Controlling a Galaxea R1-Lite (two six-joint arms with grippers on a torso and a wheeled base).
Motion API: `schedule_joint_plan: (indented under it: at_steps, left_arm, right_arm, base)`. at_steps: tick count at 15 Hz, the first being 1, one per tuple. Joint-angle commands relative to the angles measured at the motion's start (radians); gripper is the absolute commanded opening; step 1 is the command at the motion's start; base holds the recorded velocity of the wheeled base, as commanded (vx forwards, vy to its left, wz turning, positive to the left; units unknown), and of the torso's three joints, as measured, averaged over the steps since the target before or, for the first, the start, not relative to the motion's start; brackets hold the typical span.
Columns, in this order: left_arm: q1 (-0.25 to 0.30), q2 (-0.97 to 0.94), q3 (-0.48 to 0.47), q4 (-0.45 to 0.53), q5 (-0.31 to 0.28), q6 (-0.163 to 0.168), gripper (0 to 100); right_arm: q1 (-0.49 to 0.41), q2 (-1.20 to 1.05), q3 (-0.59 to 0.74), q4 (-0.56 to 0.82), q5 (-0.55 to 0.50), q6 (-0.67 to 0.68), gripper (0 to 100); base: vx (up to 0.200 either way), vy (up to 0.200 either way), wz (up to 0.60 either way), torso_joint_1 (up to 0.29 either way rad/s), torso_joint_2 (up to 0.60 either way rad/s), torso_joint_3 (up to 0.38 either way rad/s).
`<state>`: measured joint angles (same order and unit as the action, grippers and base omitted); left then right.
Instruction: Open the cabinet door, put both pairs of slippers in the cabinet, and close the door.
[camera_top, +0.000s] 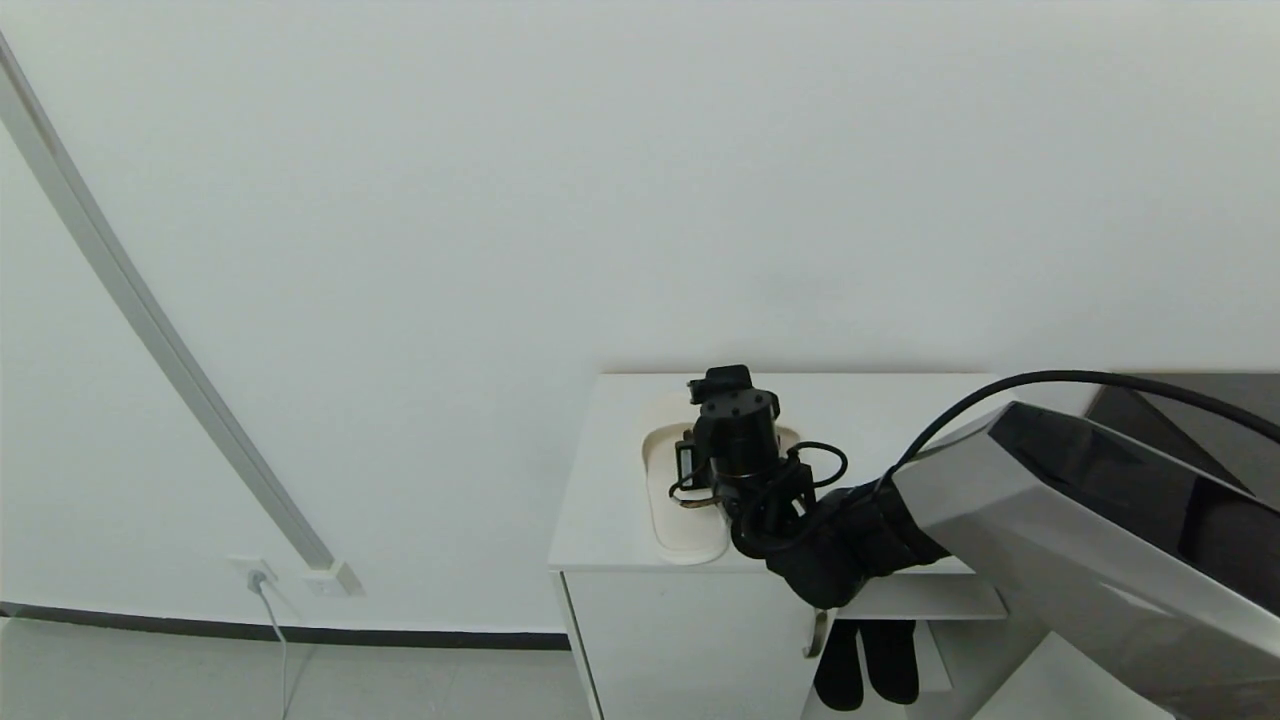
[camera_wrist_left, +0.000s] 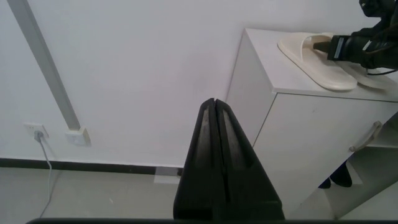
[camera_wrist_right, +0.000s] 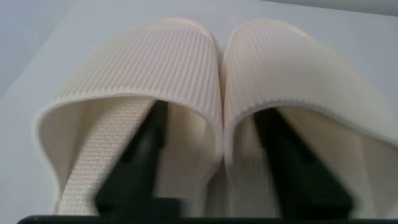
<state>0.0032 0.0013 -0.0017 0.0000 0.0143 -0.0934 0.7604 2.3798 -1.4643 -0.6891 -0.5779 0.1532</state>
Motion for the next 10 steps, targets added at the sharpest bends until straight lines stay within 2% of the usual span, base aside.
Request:
schedule_joint_plan:
  at_steps: [1, 6, 8, 10]
  left_arm:
    - [0.000, 0.000, 0.000, 0.000, 0.000, 0.000, 0]
    - [0.000, 0.000, 0.000, 0.000, 0.001, -0.002, 0]
    - [0.000, 0.000, 0.000, 0.000, 0.000, 0.000, 0]
    - [0.000, 0.000, 0.000, 0.000, 0.000, 0.000, 0]
  right_arm:
    - [-0.004, 0.013, -0.005, -0.001, 0.000, 0.002, 0]
    - [-0.001, -0.050, 0.021, -0.009, -0.008, 0.002, 0]
    - [-0.001, -0.175, 0.117, -0.006, 0.012, -0.003, 0]
    - [-0.009, -0.346, 0.295, -0.007, 0.125, -0.017, 0]
  base:
    - [0.000, 0.000, 0.00, 0.000, 0.00, 0.000]
    - [0.000, 0.000, 0.00, 0.000, 0.00, 0.000]
    - [0.000, 0.000, 0.00, 0.000, 0.00, 0.000]
    - [0.000, 0.000, 0.00, 0.000, 0.00, 0.000]
